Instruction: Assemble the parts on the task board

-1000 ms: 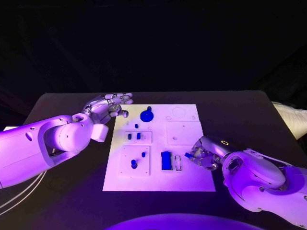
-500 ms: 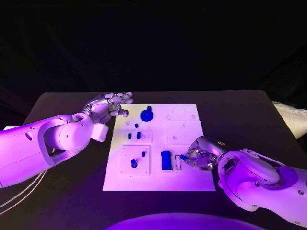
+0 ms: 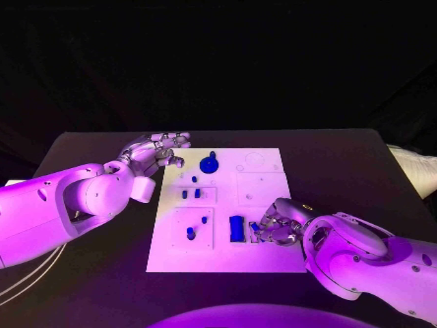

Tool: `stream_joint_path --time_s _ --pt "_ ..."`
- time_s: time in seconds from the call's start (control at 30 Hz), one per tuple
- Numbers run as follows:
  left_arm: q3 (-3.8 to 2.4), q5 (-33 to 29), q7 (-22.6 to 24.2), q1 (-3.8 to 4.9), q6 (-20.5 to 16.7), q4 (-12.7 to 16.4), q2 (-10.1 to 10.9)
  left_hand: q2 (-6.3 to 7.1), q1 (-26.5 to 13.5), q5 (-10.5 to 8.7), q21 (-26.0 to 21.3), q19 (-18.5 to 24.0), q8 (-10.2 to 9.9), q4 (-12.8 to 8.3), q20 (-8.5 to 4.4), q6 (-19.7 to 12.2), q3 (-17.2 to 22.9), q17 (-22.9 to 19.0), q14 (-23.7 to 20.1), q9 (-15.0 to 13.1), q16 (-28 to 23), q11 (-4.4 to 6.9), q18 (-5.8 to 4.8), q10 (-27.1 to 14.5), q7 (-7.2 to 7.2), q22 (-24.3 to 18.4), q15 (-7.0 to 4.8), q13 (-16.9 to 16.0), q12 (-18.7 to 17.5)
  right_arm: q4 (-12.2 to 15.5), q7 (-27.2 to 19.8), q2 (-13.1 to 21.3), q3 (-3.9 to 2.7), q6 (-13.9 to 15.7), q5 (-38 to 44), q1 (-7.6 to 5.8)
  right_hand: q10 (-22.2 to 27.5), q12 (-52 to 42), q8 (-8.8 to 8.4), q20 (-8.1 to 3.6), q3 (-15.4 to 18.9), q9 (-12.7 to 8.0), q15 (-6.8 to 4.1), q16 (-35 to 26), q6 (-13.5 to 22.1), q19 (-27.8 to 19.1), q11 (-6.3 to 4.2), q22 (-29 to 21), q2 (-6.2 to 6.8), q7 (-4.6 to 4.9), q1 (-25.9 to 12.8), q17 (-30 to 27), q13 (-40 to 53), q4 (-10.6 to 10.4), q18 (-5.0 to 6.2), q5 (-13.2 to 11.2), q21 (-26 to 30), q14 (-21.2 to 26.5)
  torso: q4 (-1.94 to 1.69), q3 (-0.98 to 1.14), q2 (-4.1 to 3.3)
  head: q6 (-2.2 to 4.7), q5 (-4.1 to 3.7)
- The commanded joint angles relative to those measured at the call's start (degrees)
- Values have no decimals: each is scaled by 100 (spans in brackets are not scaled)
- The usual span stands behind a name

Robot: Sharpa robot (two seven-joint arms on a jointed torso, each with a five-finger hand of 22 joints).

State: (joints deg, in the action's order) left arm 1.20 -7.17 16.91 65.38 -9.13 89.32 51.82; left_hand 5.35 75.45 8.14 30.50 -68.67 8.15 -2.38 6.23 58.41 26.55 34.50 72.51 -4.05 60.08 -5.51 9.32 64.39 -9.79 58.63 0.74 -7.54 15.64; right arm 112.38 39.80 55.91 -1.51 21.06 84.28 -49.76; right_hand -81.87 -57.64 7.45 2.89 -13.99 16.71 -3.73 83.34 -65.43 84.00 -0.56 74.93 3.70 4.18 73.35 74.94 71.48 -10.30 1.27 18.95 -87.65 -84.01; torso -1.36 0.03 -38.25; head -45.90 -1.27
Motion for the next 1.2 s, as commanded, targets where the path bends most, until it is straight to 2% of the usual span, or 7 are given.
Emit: stream_joint_path --time_s 0.03,0.23,0.5,0.6,0.67,0.9,1.2 --pt "-3 77 15 -4 117 14 -9 -61 8 17 -35 5 30 -21 27 -21 -12 -7 -52 5 -19 4 112 -25 -23 -9 -4 -10 12 -15 53 -16 1 -52 -89 6 -24 -10 -35 -32 12 1 -29 18 -43 393 15 1290 7 -5 -66 415 10 -44 -49 145 -25 -393 -2 4 0 0 1" --pt "-3 81 -18 -4 135 10 -7 -61 4 17 -36 4 31 -20 27 -22 -15 -7 -52 5 -18 3 112 -28 -23 -10 -4 -10 14 -19 36 -42 1 -78 -115 6 -32 -18 -32 -37 46 16 -33 22 -66 395 9 1292 20 -10 -103 423 20 -68 -50 267 -26 -394 5 5 -4 5 0" --pt "-3 81 -41 -4 164 14 -8 -59 -4 15 -39 2 29 -19 27 -28 -20 -13 -53 7 -18 1 112 -39 -26 -13 -3 -9 16 -32 55 -56 1 -103 -162 6 -50 -30 -25 -41 145 45 -36 27 -107 398 5 1295 -15 -20 -286 434 36 -234 -51 370 -28 -397 2 4 -1 12 -7" --pt "-3 82 -50 -4 177 17 -8 -59 -4 15 -39 2 29 -19 27 -28 -20 -13 -53 7 -18 1 112 -39 -26 -13 -3 -9 16 -43 71 -62 1 -138 -169 6 -56 -32 -17 -47 247 71 -45 29 -134 396 -3 1294 -2 -32 -368 439 46 -315 -50 575 -26 -397 -2 4 -5 12 -5" --pt "-3 83 -54 -4 184 19 -7 -59 -4 15 -39 2 29 -19 27 -28 -20 -13 -53 7 -18 1 112 -39 -26 -13 -3 -9 16 -48 77 -66 1 -158 -171 6 -57 -28 -9 -51 295 85 -48 30 -150 396 -9 1294 0 -38 -390 442 47 -342 -50 630 -25 -398 -2 4 -5 12 -5" --pt "-3 88 -69 -3 213 23 -6 -57 -8 15 -41 2 27 -21 28 -35 -23 -18 -55 8 -19 -1 112 -48 -28 -15 -2 -8 17 -54 78 -85 1 -205 -173 5 -65 -28 21 -60 420 129 -59 37 -204 398 -24 1297 0 -59 -450 456 55 -417 -51 685 -27 -400 -1 5 -5 2 0" --pt "-3 95 -93 -3 245 18 -6 -57 -8 15 -41 2 27 -21 28 -35 -23 -18 -55 8 -19 -1 112 -48 -28 -15 -2 -8 17 -52 50 -102 1 -216 -174 5 -86 -39 79 -81 717 221 -81 51 -277 401 -51 1300 -32 -95 -621 483 77 -613 -52 732 -29 -405 1 5 -2 -4 -1"
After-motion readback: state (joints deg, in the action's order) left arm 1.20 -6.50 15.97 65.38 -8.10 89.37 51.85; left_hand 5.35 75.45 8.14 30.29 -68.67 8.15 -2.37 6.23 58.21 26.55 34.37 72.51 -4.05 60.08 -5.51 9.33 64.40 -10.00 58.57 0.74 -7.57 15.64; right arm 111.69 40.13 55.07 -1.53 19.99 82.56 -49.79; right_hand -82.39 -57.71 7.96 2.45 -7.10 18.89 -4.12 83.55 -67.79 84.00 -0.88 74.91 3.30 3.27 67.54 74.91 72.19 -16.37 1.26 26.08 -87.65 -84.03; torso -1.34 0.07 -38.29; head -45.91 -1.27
